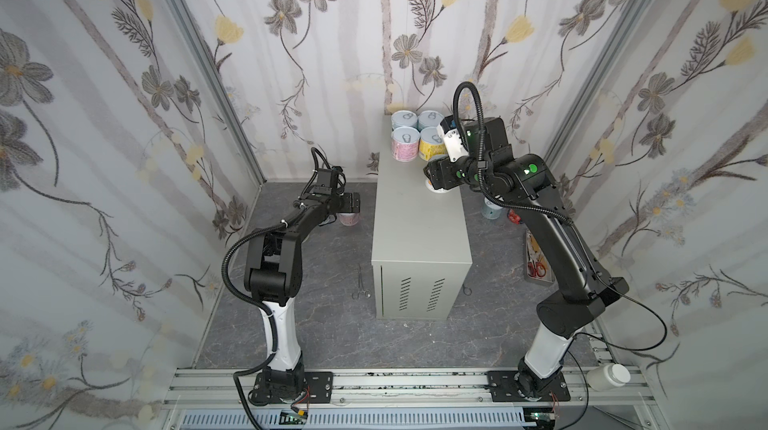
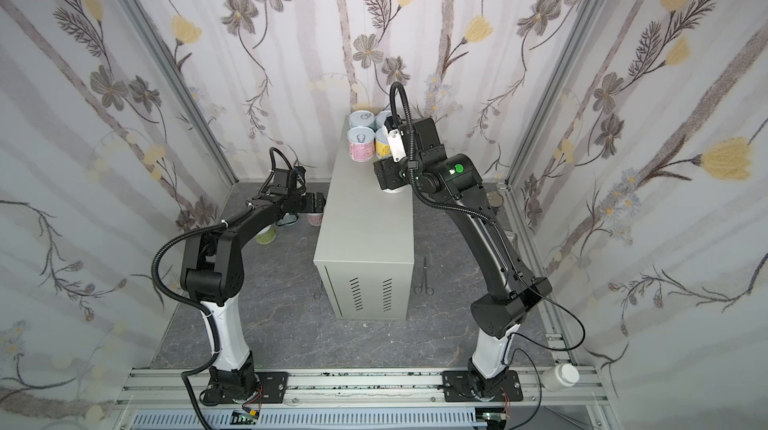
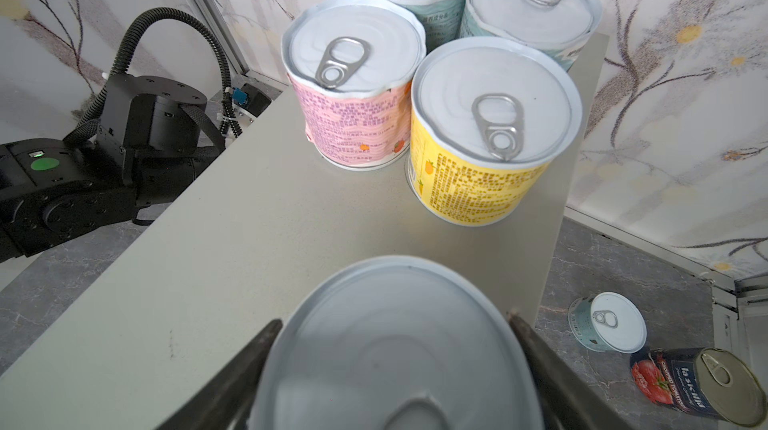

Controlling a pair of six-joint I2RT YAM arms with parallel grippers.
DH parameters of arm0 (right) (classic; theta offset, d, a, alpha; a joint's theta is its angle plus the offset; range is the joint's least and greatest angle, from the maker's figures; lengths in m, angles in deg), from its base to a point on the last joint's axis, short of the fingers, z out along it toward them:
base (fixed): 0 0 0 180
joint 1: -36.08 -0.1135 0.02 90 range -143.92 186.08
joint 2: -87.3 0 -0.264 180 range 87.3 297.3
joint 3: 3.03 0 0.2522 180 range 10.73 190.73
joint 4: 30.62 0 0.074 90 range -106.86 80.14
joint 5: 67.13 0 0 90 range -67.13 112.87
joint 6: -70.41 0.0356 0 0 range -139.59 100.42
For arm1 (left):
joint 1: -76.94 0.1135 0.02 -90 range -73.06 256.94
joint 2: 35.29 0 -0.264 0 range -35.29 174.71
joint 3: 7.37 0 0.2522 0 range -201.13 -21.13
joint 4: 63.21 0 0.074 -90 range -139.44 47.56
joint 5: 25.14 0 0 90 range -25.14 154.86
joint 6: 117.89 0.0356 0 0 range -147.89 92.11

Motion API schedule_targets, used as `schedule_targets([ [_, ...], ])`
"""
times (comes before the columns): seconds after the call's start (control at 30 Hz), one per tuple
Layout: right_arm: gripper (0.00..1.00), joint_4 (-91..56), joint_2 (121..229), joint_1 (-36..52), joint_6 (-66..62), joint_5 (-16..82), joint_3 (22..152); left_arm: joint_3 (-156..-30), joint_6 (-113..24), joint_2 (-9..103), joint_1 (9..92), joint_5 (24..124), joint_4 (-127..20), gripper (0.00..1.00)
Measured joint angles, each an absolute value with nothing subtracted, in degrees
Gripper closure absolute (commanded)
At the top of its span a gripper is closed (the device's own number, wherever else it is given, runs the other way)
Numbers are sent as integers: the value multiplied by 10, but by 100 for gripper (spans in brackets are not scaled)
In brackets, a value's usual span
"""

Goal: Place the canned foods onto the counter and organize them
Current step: 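Carry the pink can with the right gripper onto the cabinet top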

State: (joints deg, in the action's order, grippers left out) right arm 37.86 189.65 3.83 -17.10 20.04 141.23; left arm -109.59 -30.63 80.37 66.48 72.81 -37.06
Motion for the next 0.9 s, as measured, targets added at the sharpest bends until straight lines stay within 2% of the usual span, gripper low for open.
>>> schedule_targets([
  [0.1,8,372,1896,38,-173,207,1412,-1091,-305,802,665,728,-370,0],
  [0.27,7,343,1879,37,-180,215,1377,-1091,-302,801,665,728,-369,0],
  [0.6,4,212,1724,35,-200,225,1132,-1091,-293,799,664,725,-368,0],
  [0.9,11,62,1630,35,-206,235,947,-1087,-291,793,662,724,-367,0],
])
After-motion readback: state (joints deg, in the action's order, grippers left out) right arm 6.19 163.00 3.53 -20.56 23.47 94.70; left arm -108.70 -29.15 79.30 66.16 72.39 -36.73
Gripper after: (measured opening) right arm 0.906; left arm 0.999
